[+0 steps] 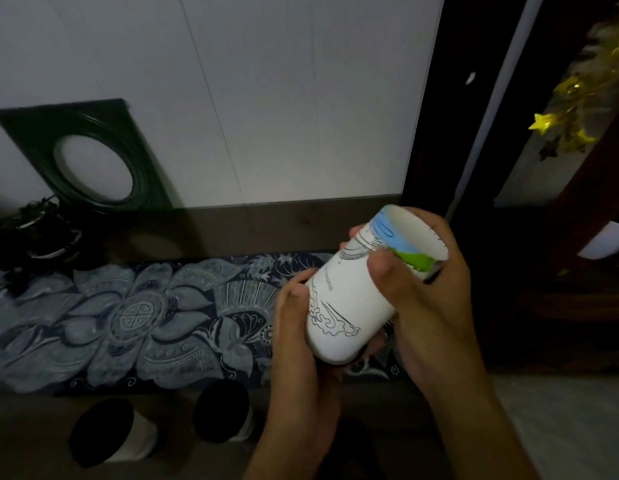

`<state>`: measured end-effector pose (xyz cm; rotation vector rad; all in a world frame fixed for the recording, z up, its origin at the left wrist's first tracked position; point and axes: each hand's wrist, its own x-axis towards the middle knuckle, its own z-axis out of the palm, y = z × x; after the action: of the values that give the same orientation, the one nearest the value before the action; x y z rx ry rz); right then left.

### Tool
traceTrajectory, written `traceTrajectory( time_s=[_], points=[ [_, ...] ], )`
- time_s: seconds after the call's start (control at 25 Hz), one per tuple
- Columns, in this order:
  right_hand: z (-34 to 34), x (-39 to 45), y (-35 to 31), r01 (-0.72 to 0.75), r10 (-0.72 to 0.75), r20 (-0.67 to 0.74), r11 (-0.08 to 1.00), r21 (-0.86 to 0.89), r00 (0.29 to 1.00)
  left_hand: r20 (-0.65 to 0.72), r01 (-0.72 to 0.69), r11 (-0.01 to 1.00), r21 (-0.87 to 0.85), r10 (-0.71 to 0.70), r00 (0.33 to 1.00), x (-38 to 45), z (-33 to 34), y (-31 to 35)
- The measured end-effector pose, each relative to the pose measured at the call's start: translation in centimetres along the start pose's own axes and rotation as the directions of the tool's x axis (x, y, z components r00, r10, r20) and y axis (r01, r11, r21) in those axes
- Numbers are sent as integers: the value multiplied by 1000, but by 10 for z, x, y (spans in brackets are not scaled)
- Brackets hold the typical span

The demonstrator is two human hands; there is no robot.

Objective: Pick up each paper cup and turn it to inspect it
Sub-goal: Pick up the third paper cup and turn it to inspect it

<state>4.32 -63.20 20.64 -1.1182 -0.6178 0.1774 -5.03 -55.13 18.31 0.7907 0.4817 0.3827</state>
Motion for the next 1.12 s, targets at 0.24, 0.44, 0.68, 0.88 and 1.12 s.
traceTrajectory(
  time_s=[0.24, 0.44, 0.68, 0.88, 1.12],
  points=[
    [-18, -8, -2, -52, 6, 326, 990, 132, 945, 144, 305, 952, -12, -300, 943, -3, -12, -2],
    [0, -13, 13, -53, 60, -121, 997, 57, 991, -27, -77, 997, -6, 77, 997, -1, -10, -20],
    [-23, -14, 9, -133, 49, 299, 954, 269, 953, 89, 301, 953, -20, -299, 950, -2, -13, -15],
    [-3, -21, 25, -154, 183, -172, 974, 166, 968, -80, -98, 995, 12, 99, 992, 2, -9, -34],
    [-33, -10, 12, -150, 106, 254, 976, 159, 961, 96, 379, 923, -69, -372, 923, 4, -16, -18]
  ],
)
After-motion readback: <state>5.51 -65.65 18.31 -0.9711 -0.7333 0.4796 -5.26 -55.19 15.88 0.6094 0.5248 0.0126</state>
